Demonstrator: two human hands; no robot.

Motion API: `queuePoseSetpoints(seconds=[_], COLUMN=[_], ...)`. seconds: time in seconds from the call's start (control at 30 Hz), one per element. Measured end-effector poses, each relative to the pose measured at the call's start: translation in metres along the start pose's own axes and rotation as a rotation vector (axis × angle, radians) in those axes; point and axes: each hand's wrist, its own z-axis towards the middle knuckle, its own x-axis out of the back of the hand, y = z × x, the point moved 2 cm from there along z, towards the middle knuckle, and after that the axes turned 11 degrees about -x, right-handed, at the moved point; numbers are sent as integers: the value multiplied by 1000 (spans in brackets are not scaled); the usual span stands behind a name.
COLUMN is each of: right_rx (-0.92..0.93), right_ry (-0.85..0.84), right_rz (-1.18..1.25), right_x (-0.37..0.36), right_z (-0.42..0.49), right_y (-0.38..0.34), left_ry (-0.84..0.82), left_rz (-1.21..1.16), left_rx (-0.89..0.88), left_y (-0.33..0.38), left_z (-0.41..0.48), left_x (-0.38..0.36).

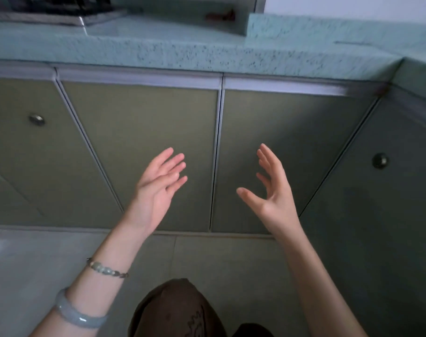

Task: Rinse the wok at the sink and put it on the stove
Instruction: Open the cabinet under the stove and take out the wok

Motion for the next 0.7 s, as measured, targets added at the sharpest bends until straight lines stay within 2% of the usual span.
queuePoseSetpoints(seconds=[0.07, 0.13, 0.23, 0.43, 0.7], right_rx=[58, 104, 135, 149, 158], right_ry=[15, 38, 73, 97, 110], right_rz=[-30, -72, -104, -130, -192], right_x=[4, 8, 12, 9, 11], right_z=[8, 20, 40, 76, 90], right_y=[-12, -24, -42, -67, -74], left_ry=[9, 26, 88, 85, 151], left_rz=[-188, -271, -248, -212, -379], left_rx=[55, 94, 146, 186, 201], left_y=[14, 25, 28, 35, 41], left_z=[18, 40, 79, 134, 158], left_x=[-13, -25, -41, -64, -84])
